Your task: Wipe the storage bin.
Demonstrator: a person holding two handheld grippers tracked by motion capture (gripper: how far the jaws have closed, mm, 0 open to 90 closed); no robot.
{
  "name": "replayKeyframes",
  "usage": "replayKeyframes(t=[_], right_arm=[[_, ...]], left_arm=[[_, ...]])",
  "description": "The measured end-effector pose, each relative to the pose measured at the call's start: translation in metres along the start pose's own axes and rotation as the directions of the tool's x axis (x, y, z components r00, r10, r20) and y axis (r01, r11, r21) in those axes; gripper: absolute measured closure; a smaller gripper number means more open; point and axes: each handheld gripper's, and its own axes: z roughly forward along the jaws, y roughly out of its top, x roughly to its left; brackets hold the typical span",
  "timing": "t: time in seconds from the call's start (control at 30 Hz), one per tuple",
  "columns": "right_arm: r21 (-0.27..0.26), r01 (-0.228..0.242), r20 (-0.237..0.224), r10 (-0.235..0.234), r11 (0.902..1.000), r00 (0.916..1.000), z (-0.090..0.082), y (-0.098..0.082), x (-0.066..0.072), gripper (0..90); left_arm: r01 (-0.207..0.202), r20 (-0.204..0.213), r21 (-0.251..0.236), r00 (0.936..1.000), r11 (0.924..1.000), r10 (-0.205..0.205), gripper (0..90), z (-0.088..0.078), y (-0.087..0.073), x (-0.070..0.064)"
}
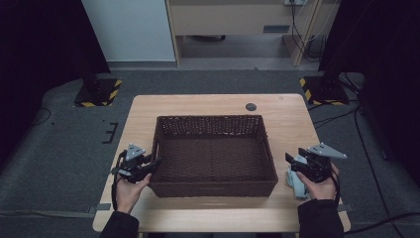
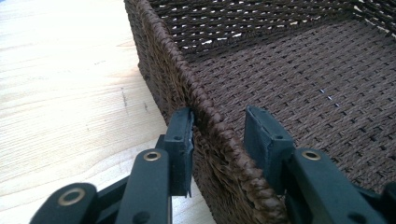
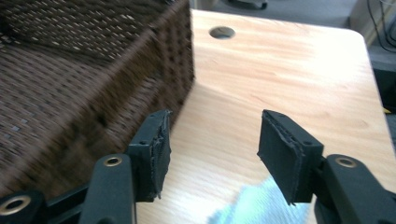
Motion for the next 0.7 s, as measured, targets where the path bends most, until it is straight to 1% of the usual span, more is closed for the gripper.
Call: replayKeyframes(t=[0.03, 0.1, 0.23, 0.3, 0.33, 0.37, 0.43, 0.57, 0.6, 0.63, 0.7], right_arm=[[0.013, 0.004, 0.018, -0.005, 0.9999, 0.9998, -0.001, -0.006, -0.004, 41.9], [0.023, 0.007, 0.039, -0.008, 0.9997, 0.9992, -0.003, -0.012, -0.007, 41.2], [0.031, 0.004, 0.061, -0.006, 0.9995, 0.9981, -0.005, -0.023, -0.012, 40.8], [0.043, -0.01, 0.074, 0.007, 0.999, 0.9972, -0.005, -0.03, -0.015, 41.4], [0.043, -0.01, 0.074, 0.007, 0.999, 0.9972, -0.005, -0.03, -0.015, 41.4], [0.066, -0.026, 0.075, 0.021, 0.9975, 0.997, -0.005, -0.038, -0.019, 42.0], [0.075, -0.032, 0.076, 0.026, 0.9966, 0.9967, -0.006, -0.044, -0.02, 42.3], [0.094, -0.044, 0.077, 0.037, 0.9946, 0.9964, -0.005, -0.049, -0.022, 43.4], [0.112, -0.054, 0.067, 0.047, 0.9923, 0.9966, -0.003, -0.052, -0.023, 44.2], [0.119, -0.058, 0.065, 0.05, 0.9912, 0.9966, -0.001, -0.053, -0.023, 44.6], [0.144, -0.058, 0.057, 0.051, 0.9879, 0.9971, 0.003, -0.057, -0.024, 45.8]], left_arm=[[-0.002, -0.001, 0.001, 1.0, 1.0, 0.002, 62.2, 0.0, 0.0, 0.0], [-0.002, -0.002, 0.0, 1.0, 1.0, 0.002, 62.3, 0.0, 0.0, 0.0], [-0.001, 0.0, 0.0, 1.0, 1.0, 0.001, 62.2, 0.0, 0.0, 0.0], [-0.001, 0.0, 0.0, 1.0, 1.0, 0.001, 62.2, 0.0, 0.0, 0.0], [-0.001, 0.0, 0.0, 1.0, 1.0, 0.001, 62.2, 0.0, 0.0, 0.0], [-0.002, 0.0, 0.0, 1.0, 1.0, 0.002, 62.2, 0.0, 0.0, 0.0], [-0.002, -0.003, 0.0, 1.0, 1.0, 0.002, 62.3, 0.0, 0.0, 0.0], [-0.001, -0.004, 0.0, 1.0, 1.0, 0.001, 62.4, 0.0, 0.0, 0.0], [-0.001, -0.003, 0.0, 1.0, 1.0, 0.001, 62.4, 0.0, 0.0, 0.0], [0.0, -0.002, 0.0, 1.0, 1.0, 0.0, 62.4, 0.0, 0.0, 0.0], [0.002, 0.0, -0.001, 1.0, 1.0, -0.002, 62.3, 0.0, 0.0, 0.0]])
